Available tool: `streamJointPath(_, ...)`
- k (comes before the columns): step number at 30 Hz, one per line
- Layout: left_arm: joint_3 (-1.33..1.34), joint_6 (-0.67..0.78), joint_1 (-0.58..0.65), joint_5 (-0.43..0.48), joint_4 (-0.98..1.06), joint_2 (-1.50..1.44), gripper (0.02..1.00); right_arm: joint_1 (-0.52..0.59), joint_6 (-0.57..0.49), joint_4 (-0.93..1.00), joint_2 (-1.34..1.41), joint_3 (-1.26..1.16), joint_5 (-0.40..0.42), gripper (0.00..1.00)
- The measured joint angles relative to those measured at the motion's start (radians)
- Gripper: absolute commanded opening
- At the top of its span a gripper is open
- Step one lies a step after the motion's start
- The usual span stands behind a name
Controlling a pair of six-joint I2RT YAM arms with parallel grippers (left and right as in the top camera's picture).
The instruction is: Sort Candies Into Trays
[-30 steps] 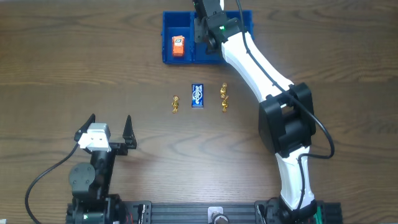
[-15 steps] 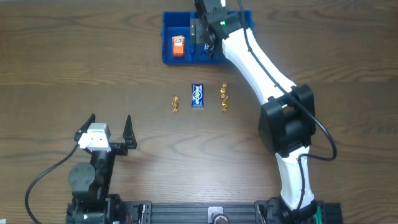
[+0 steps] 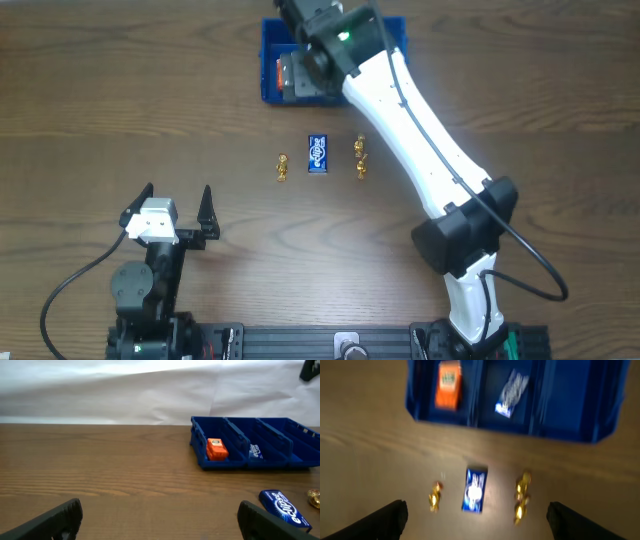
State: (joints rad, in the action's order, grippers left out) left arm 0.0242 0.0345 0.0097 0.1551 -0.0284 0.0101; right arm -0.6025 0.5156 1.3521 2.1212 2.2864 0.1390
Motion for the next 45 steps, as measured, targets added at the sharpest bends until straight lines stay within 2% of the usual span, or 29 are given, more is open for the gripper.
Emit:
streamJointPath(5,0.000,0.000,0.000,0.000,0.000,0.000,0.996,-0.021,0.082,-0.013,0.032,-0.147,-0.013,0.941)
streamJointPath(10,0.000,0.000,0.000,0.000,0.000,0.000,0.998,-0.025,0.113,-0.114,0.082,-0.279,-0.048,0.941)
streamJointPath(27,0.000,0.000,0.000,0.000,0.000,0.000,0.996,-0.025,0.128,-0.163,0.249,-0.320,-0.112,0.919)
streamJointPath(31,0.000,0.000,0.000,0.000,0.000,0.000,0.998,-0.025,0.129,-0.172,0.261,-0.320,-0.118,0.864)
streamJointPath(33,0.000,0.000,0.000,0.000,0.000,0.000,0.998,-0.025,0.132,-0.176,0.261,-0.320,-0.119,0.814)
streamJointPath(37,0.000,0.000,0.000,0.000,0.000,0.000,0.998,-0.025,0.136,-0.180,0.261,-0.320,-0.121,0.649)
streamJointPath(45,0.000,0.000,0.000,0.000,0.000,0.000,0.998,-0.026,0.136,-0.196,0.261,-0.320,-0.124,0.485)
